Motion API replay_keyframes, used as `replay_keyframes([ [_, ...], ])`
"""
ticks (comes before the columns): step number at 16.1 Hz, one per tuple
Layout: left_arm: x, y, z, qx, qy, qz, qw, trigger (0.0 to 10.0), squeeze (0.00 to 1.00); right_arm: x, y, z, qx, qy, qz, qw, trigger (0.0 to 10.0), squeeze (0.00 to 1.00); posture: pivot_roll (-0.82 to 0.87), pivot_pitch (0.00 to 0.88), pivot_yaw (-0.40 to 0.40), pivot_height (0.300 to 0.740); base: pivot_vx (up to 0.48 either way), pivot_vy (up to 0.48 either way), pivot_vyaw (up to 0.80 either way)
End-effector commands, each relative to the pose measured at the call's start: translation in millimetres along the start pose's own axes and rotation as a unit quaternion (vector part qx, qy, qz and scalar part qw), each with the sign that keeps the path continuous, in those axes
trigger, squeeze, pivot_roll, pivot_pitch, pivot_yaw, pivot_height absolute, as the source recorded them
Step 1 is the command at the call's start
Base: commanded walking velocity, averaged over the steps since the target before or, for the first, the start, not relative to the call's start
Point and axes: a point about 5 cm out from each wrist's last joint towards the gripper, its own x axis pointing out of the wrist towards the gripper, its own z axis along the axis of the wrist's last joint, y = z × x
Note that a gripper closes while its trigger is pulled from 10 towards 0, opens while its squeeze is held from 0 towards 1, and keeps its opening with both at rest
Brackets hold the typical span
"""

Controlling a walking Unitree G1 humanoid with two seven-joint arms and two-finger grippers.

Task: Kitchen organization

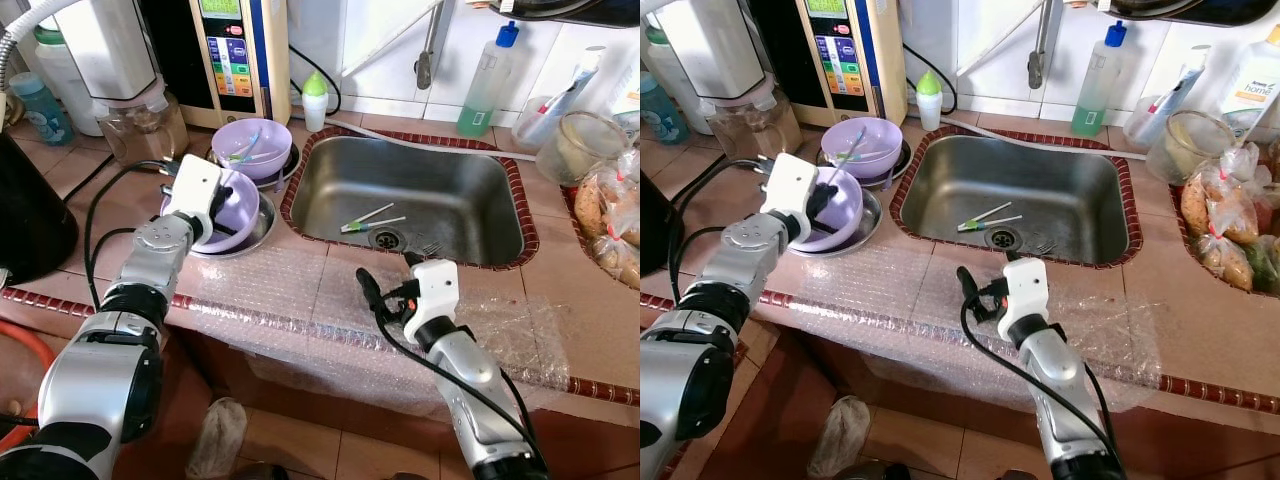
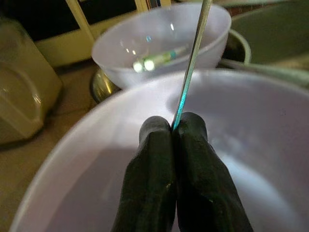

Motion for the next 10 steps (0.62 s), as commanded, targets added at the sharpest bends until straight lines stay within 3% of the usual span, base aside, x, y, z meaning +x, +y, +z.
replay_keyframes([
  [1, 0.2, 10.0, 15, 0.003, -0.032, 0.018, 0.999, 0.0, 0.00, 4.4, -0.7, 2, 0.007, -0.004, 0.000, 1.000, 10.0, 0.00, -0.09, 0.000, 0.043, 0.740, 0.000, 0.000, 0.00],
  [4, -1.2, 14.3, 33, 0.012, -0.088, 0.036, 0.995, 0.0, 0.00, 10.0, -2.3, 6, 0.011, -0.012, -0.006, 1.000, 10.0, 0.00, -0.08, 0.000, 0.038, 0.740, 0.000, 0.000, 0.00],
  [7, -5.3, 17.6, 60, 0.057, -0.164, 0.063, 0.983, 0.0, 0.00, 16.2, -3.8, 10, 0.031, -0.021, -0.013, 0.999, 10.0, 0.00, -0.07, 0.000, 0.042, 0.740, 0.000, 0.000, 0.00],
  [8, -6.0, 7.8, 68, 0.088, -0.193, 0.052, 0.976, 0.0, 0.00, 21.4, -3.2, 17, 0.036, -0.031, -0.011, 0.999, 10.0, 0.00, -0.06, 0.000, 0.045, 0.740, 0.000, 0.000, 0.00],
  [10, -5.3, -9.3, 67, 0.094, -0.203, 0.031, 0.974, 0.0, 0.00, 26.6, -3.0, 25, 0.050, -0.048, -0.010, 0.998, 10.0, 0.00, -0.06, 0.000, 0.045, 0.740, 0.000, 0.000, 0.00],
])
